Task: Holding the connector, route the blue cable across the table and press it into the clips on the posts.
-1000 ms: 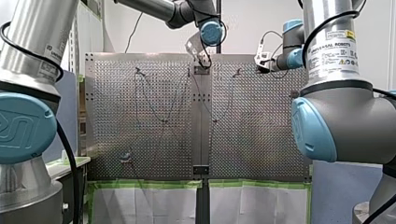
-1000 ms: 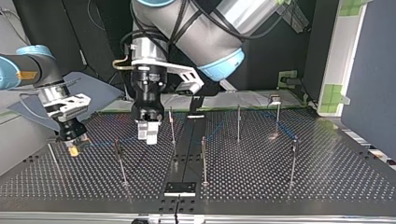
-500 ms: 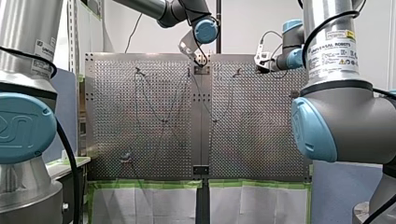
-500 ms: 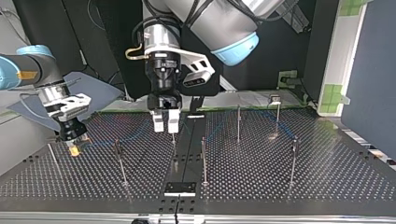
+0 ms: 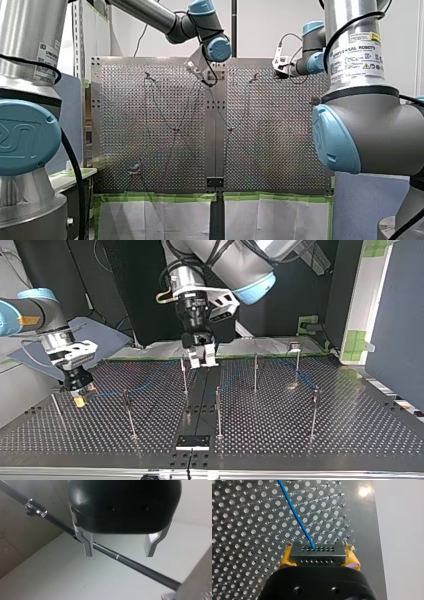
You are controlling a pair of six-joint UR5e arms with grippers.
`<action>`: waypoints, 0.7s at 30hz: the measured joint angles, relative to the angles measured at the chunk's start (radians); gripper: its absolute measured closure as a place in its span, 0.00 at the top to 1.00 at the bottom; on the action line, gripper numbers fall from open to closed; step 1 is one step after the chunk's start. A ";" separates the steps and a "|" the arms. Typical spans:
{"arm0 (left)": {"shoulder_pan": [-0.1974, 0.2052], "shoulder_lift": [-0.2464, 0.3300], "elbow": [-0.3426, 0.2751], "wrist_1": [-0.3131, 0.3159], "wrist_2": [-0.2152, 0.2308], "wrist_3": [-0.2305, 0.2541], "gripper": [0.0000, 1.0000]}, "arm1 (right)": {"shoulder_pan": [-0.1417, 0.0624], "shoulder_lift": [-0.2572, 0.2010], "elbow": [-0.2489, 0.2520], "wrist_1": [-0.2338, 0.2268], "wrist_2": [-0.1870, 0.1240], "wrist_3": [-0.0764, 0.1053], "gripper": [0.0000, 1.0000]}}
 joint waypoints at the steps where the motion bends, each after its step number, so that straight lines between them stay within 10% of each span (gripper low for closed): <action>1: 0.000 0.000 -0.010 0.010 -0.009 0.009 1.00 | 0.000 0.000 0.000 0.000 0.000 0.000 0.00; 21: -0.002 0.000 -0.183 0.183 0.029 0.037 1.00 | 0.000 0.000 0.000 -0.001 0.000 0.000 0.00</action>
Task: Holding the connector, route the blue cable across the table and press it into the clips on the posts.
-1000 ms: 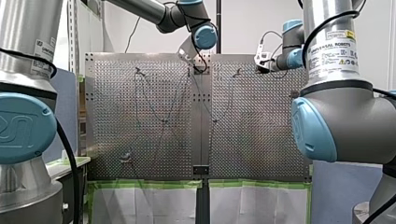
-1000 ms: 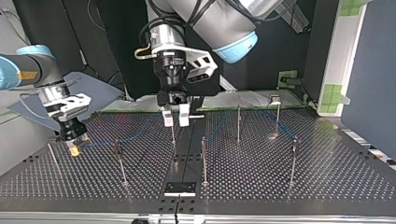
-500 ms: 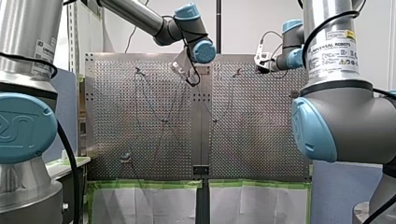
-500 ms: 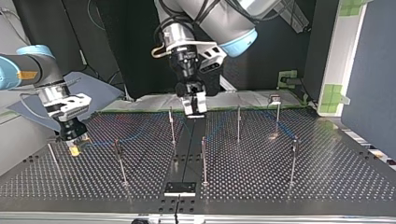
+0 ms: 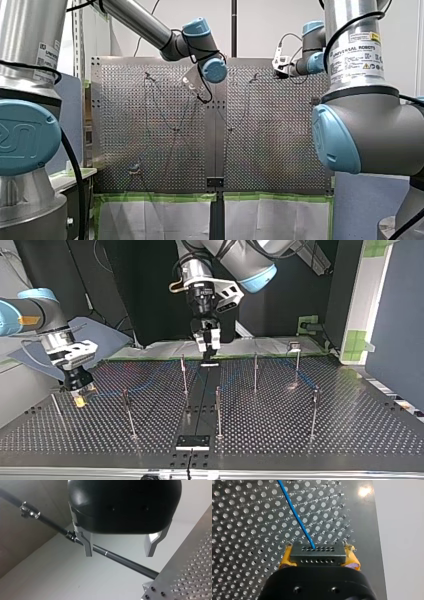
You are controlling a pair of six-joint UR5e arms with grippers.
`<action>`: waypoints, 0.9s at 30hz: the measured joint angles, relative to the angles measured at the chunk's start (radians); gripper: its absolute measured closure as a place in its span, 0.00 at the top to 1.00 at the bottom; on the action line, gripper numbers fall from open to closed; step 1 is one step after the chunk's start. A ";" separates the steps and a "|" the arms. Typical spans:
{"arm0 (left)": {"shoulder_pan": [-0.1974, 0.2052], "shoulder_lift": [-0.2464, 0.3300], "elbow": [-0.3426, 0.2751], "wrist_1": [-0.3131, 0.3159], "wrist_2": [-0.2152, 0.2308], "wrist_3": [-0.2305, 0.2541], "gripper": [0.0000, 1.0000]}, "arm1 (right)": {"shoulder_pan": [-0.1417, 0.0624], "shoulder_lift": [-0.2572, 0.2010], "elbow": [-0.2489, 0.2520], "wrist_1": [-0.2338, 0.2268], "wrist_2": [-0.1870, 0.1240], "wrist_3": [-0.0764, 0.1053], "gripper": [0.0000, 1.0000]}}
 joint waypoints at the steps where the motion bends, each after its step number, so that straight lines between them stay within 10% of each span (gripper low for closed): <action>1: 0.001 0.000 -0.010 0.010 0.010 0.001 1.00 | 0.000 0.000 0.000 0.000 0.000 0.000 0.00; 27: 0.012 -0.001 -0.221 0.208 0.221 0.002 1.00 | -0.004 0.001 0.000 -0.001 0.000 0.000 0.00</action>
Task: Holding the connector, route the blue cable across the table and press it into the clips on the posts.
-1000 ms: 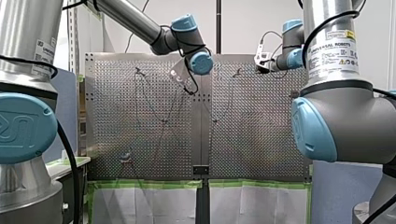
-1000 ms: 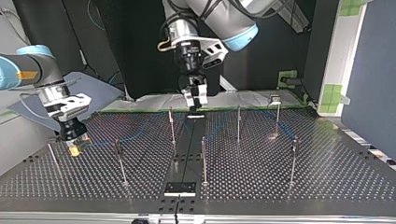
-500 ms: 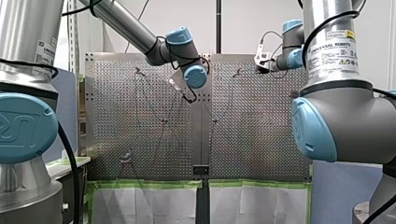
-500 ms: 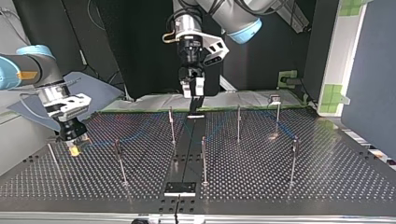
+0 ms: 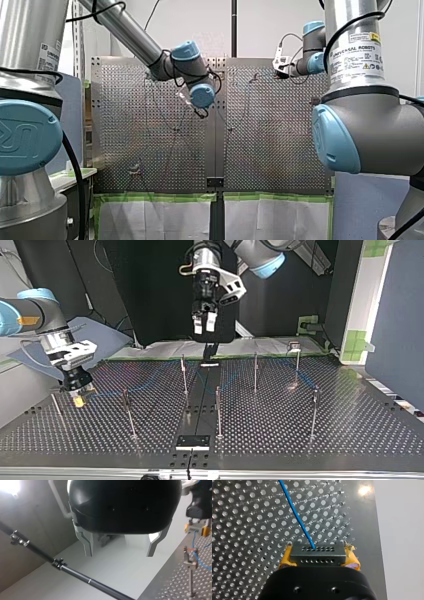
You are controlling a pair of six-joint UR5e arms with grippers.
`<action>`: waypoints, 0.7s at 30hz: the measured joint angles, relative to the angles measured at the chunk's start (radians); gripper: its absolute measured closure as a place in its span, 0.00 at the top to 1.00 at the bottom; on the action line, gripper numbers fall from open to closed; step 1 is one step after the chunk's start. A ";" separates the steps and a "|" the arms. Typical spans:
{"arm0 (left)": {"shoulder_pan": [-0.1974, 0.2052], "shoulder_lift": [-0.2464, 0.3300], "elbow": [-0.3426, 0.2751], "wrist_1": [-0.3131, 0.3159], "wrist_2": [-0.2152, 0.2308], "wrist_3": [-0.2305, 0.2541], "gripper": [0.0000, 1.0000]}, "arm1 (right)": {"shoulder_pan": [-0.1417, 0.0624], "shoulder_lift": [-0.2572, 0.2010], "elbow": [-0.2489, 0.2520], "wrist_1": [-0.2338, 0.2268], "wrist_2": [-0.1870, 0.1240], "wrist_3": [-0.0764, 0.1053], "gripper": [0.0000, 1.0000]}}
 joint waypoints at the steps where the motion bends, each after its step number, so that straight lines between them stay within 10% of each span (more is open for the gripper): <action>1: 0.001 -0.001 -0.010 0.001 0.010 -0.001 1.00 | 0.000 0.000 0.000 0.000 0.000 0.000 0.00; 21: 0.024 -0.139 -0.171 -0.038 0.074 -0.025 1.00 | -0.001 0.000 0.000 0.001 -0.002 0.000 0.00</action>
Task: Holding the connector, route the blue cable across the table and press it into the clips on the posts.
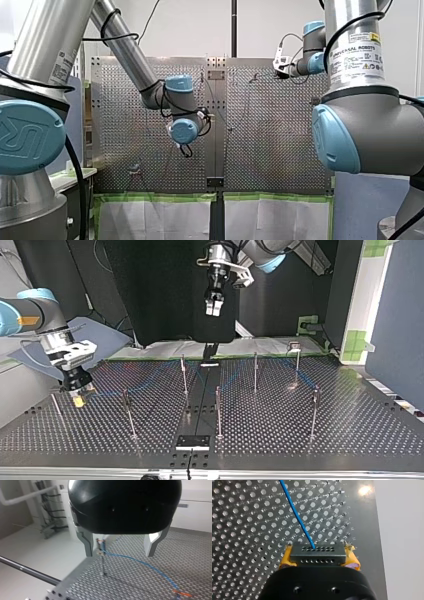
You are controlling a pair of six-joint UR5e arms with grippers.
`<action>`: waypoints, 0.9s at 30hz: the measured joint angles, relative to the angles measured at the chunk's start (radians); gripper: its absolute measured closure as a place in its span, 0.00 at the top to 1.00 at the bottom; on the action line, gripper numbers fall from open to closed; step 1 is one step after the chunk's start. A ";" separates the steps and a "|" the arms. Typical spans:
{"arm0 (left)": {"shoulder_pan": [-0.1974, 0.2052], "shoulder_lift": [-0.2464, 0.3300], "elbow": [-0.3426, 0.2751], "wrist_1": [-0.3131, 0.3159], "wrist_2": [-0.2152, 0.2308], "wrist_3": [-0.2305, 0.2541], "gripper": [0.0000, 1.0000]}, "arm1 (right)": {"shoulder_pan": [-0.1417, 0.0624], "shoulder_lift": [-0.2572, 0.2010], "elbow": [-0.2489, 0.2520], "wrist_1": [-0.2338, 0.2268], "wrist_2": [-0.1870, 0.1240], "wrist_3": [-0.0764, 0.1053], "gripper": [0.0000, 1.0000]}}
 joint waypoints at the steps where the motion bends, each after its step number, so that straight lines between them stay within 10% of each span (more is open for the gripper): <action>1: 0.001 -0.003 -0.008 0.000 0.000 0.000 1.00 | 0.000 0.000 0.000 0.000 0.000 0.000 0.00; 27: 0.008 -0.007 -0.172 -0.001 -0.001 0.000 1.00 | 0.008 0.000 -0.001 0.008 0.008 0.003 0.00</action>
